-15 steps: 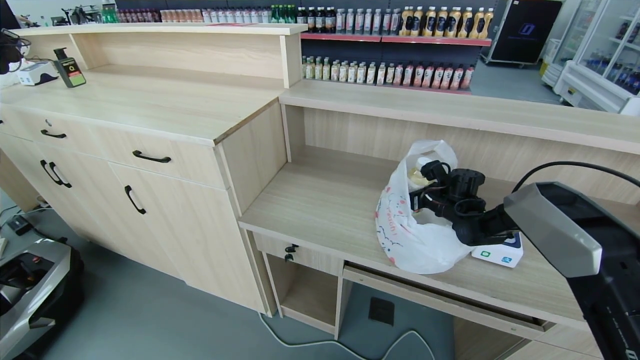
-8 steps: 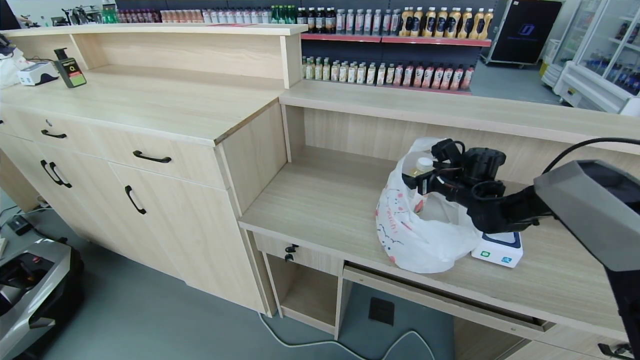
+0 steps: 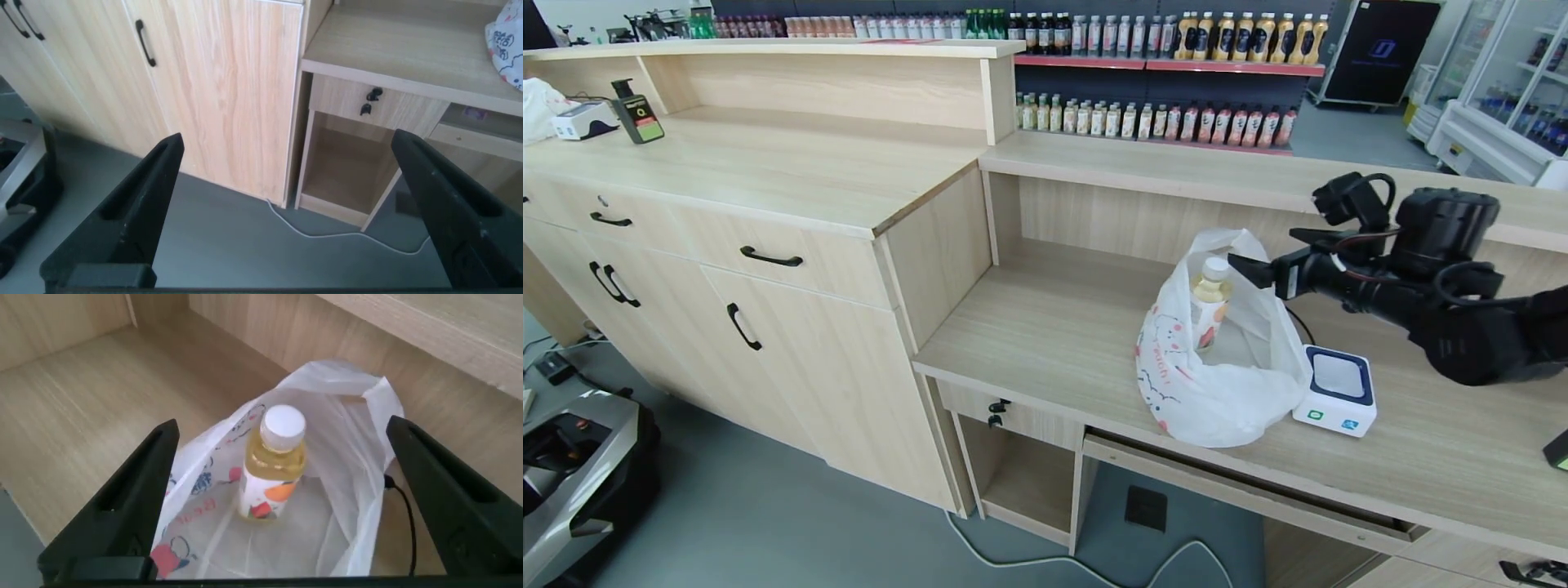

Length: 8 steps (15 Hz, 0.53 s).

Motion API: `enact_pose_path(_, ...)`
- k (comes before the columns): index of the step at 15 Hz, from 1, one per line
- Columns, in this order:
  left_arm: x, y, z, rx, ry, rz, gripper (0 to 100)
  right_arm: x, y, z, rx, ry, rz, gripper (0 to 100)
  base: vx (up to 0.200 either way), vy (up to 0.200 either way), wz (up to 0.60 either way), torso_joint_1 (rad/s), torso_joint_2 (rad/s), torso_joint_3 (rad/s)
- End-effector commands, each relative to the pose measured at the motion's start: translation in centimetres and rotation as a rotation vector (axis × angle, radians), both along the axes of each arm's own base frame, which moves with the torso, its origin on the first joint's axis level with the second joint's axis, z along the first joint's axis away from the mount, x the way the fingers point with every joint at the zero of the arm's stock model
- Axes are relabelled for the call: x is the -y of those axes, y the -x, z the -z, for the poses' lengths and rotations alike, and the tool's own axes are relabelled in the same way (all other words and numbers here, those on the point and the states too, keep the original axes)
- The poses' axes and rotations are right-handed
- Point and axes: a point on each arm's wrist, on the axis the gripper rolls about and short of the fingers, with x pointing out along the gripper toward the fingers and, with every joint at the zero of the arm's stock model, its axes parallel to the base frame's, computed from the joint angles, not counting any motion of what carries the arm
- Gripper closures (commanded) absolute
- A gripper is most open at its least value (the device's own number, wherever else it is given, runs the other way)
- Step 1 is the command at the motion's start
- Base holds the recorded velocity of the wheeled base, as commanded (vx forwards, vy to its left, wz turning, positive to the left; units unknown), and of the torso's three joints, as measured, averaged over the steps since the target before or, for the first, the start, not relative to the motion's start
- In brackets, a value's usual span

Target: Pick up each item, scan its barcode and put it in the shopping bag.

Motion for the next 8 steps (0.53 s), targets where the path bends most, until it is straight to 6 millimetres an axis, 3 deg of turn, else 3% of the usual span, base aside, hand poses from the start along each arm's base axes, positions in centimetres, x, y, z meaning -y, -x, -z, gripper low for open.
enact_pose_path(1, 0.0, 0.0, 0.0, 0.0, 0.0, -0.001, 0, 2.1, 7.1, -3.1, 0.038, 0.0, 0.052, 0, 0.0, 0.0, 0.0, 0.0, 0.0, 0.0)
enact_pose_path(2, 0.0, 0.0, 0.0, 0.0, 0.0, -0.001, 0, 3.0, 7.9, -3.5, 0.029, 0.004, 0.096, 0, 0.0, 0.0, 0.0, 0.0, 0.0, 0.0)
enact_pose_path(4, 0.0, 0.0, 0.0, 0.0, 0.0, -0.001, 0, 5.7, 9.7, -5.0, 0.0, 0.017, 0.315, 0, 0.0, 0.0, -0.6, 0.0, 0.0, 0.002)
enact_pose_path(7, 0.0, 0.0, 0.0, 0.0, 0.0, 0.0, 0, 10.7, 11.9, -5.7, -0.117, 0.012, 0.524, 0, 0.0, 0.0, -0.6, 0.001, 0.0, -0.001)
enact_pose_path(8, 0.0, 0.0, 0.0, 0.0, 0.0, 0.0, 0, 11.3, 12.4, -6.0, -0.128, 0.009, 0.553, 0, 0.0, 0.0, -0.6, -0.002, 0.0, 0.002)
